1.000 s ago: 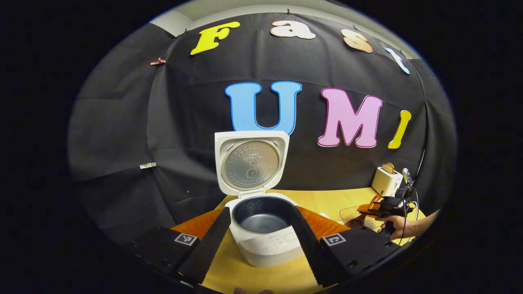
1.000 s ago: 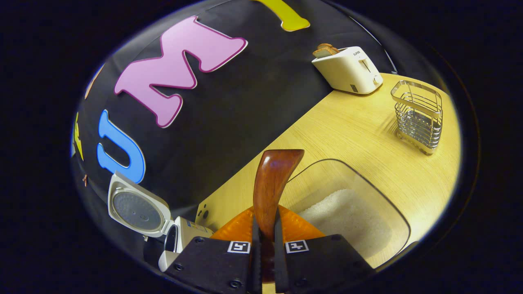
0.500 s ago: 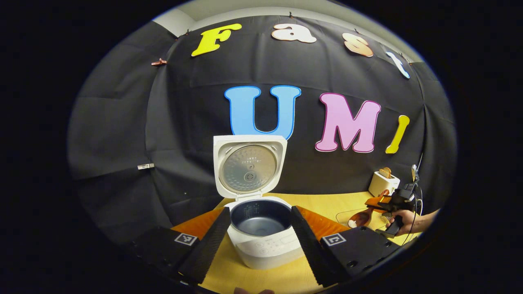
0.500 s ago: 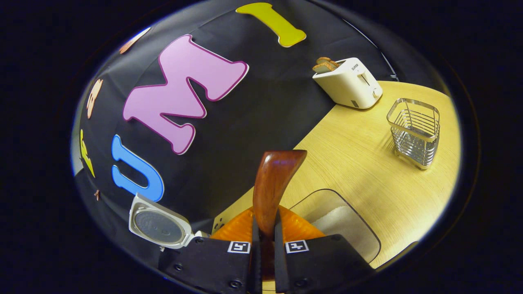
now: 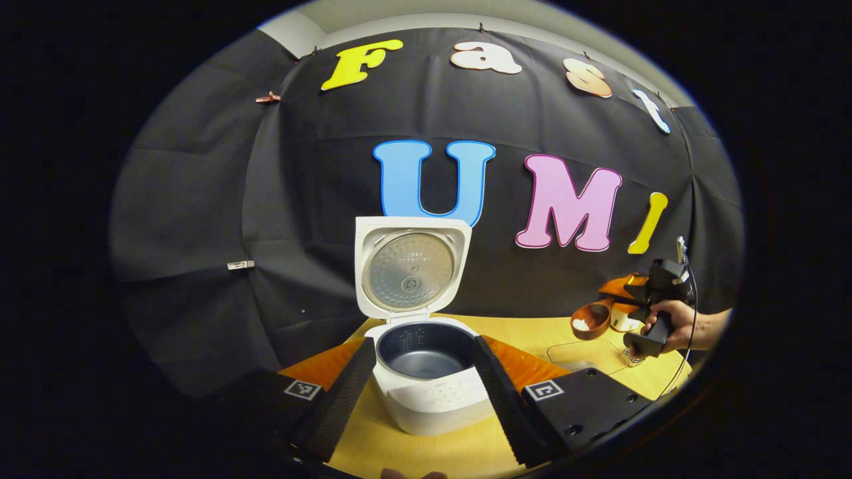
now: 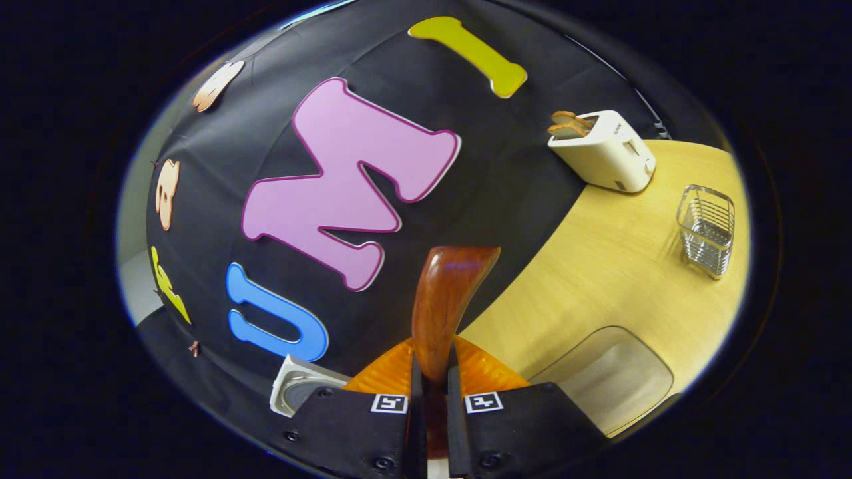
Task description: Close the left gripper, press the button to open the rice cooker; take a wooden spoon from the chopstick holder with the right hand, scoop a spoonful of rice and pour it into the rice cooker, then put the wooden spoon back into the chopstick holder.
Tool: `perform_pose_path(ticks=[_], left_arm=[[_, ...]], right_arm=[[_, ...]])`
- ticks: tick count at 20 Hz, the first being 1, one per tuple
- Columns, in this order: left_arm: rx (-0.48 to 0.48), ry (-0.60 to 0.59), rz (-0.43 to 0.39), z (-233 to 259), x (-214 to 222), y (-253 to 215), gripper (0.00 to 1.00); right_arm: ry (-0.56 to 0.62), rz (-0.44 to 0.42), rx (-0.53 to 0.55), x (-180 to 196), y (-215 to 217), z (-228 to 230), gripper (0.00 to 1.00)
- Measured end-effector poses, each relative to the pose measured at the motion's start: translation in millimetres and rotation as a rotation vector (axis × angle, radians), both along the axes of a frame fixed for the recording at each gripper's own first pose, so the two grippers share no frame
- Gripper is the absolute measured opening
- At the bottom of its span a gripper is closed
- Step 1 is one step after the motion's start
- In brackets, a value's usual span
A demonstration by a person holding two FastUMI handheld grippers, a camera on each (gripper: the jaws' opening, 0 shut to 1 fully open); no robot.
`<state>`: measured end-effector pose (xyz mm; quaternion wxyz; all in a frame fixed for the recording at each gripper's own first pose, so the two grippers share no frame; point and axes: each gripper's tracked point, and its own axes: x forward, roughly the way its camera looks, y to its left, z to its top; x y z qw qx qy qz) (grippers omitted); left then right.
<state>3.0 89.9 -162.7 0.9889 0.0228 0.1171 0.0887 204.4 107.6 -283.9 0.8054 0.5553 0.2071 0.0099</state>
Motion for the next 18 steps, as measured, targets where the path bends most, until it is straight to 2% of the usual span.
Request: perform_pose_path(ticks=[6, 9, 11, 12, 14, 18], left_arm=[[-0.02, -0.015, 0.041, 1, -12, 15, 0.95], [-0.028, -0.022, 0.067, 2, -17, 25, 0.95], [-0.038, -0.027, 0.086, 2, -21, 32, 0.95], [-0.038, -0.029, 0.096, 3, -22, 35, 0.92], [-0.034, -0.028, 0.112, 1, -24, 40, 0.95], [-0.036, -0.025, 0.13, -1, -27, 47, 0.95]], right_arm=[[-0.075, 0.122, 0.036, 27, 98, 49, 0.16], [-0.09, 0.194, 0.039, 34, 150, 59, 0.16], [-0.107, 0.241, 0.02, 35, 184, 62, 0.16], [-0.115, 0.265, 0.007, 34, 199, 64, 0.16], [-0.123, 0.31, -0.015, 33, 223, 65, 0.16], [-0.143, 0.358, -0.083, 32, 251, 64, 0.16]])
